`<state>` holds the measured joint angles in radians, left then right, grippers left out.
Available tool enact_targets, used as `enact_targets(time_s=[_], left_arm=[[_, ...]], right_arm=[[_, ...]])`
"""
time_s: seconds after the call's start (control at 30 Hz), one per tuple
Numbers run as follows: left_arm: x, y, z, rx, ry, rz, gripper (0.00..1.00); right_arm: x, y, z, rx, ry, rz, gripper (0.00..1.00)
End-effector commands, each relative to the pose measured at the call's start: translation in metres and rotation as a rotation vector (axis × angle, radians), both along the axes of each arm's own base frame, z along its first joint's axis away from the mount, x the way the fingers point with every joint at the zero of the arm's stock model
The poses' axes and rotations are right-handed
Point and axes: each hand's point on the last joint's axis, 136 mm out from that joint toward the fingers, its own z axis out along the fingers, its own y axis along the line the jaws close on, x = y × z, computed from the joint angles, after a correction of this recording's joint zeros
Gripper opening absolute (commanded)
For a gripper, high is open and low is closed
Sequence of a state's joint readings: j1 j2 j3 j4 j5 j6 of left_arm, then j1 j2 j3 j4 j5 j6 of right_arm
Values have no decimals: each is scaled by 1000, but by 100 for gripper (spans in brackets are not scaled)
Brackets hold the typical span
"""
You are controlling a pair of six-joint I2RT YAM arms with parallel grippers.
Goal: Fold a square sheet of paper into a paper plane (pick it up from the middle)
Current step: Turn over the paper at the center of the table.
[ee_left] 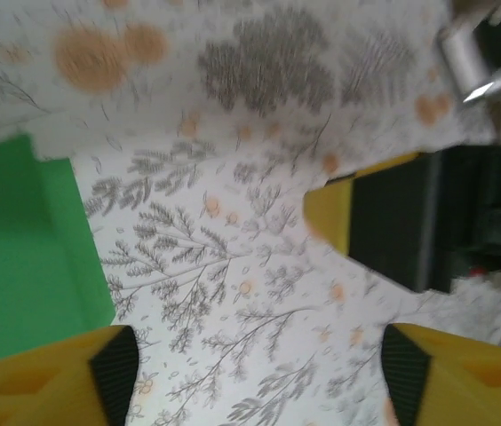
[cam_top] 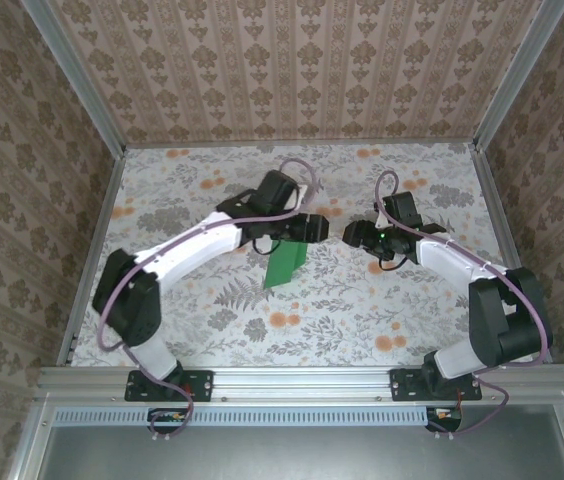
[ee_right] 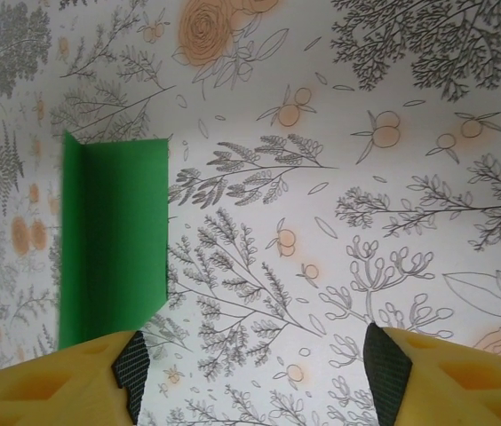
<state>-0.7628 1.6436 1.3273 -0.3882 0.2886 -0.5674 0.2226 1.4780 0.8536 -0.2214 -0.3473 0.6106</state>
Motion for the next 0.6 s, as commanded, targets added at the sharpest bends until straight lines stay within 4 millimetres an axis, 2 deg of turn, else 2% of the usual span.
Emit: enact_targets(time_s=[0.0, 0.13, 0.17, 0.27, 0.37, 0.47, 0.57], left_arm=[[17, 39, -4, -2, 6, 129, 83], [29, 100, -25, 50, 33, 314, 92], [30, 117, -32, 69, 44, 362, 94], [28, 159, -50, 121, 84, 481, 100], [23, 197, -66, 166, 125, 584, 100], [14, 225, -81, 198, 168, 664, 100], [8, 238, -87, 183, 188, 698, 100]], right_arm=[[9, 25, 21, 72, -38, 49, 65], [3, 68, 30, 74, -52, 156, 59], [0, 84, 29, 68, -50, 193, 57], [-10, 129, 19, 47, -24, 282, 48], [-18, 171, 4, 24, 9, 353, 39], [-25, 203, -9, -10, 37, 402, 35], [-28, 224, -19, -68, 59, 433, 35]])
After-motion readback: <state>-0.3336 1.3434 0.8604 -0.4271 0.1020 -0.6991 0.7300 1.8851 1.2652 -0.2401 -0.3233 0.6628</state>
